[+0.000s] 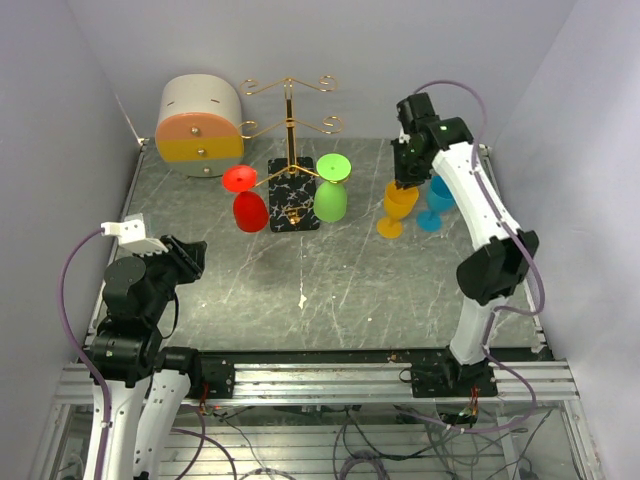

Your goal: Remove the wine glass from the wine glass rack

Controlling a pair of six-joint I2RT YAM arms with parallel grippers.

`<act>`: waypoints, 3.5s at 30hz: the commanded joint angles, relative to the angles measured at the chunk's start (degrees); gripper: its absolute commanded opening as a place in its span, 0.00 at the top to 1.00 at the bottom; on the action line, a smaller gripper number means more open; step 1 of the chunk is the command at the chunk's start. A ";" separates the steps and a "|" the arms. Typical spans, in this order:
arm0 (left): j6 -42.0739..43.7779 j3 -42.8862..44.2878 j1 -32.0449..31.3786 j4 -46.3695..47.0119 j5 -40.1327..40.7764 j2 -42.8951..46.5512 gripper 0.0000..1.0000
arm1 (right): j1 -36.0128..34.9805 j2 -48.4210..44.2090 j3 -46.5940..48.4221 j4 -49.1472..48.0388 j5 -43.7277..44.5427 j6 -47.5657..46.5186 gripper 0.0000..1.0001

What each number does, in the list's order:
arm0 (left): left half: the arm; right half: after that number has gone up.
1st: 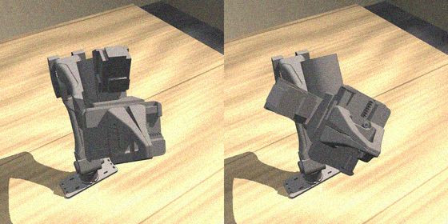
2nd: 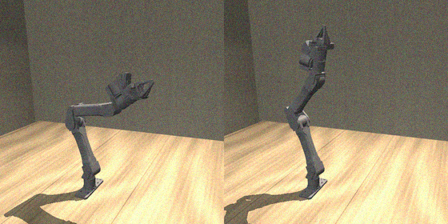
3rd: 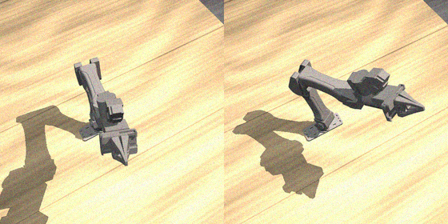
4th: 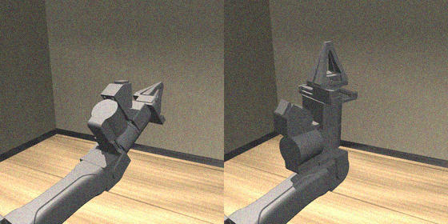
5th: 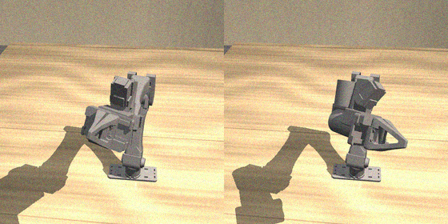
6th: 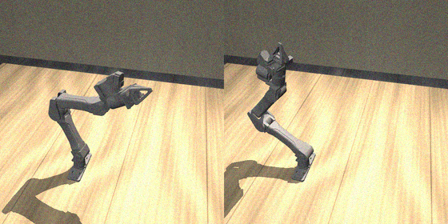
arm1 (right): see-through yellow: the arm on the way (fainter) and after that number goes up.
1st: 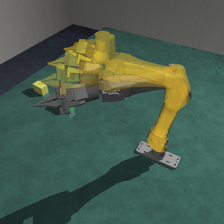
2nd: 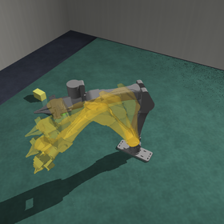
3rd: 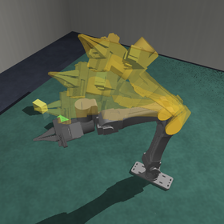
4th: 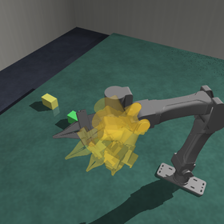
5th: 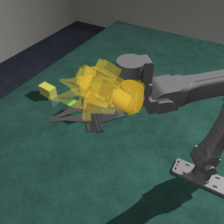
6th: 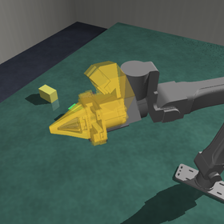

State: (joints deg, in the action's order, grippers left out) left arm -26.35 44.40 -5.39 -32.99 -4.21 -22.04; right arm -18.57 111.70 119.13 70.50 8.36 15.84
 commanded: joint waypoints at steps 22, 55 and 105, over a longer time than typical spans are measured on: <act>-16.02 20.04 1.42 14.22 -11.08 -37.23 0.40 | -0.94 -51.74 -38.00 -29.10 -27.34 0.06 0.66; -33.33 7.80 11.33 40.61 -33.14 -45.08 0.54 | -0.95 -55.55 -39.17 -29.11 -26.90 -1.14 0.67; -47.18 8.45 8.36 52.82 -37.03 -47.47 0.83 | -0.99 -56.40 -40.83 -31.97 -26.92 0.73 0.67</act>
State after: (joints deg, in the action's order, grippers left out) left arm -74.59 48.75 5.13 18.52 -40.29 -67.75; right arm -19.38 55.48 78.61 40.16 -17.69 16.05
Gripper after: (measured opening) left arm 0.171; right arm 0.331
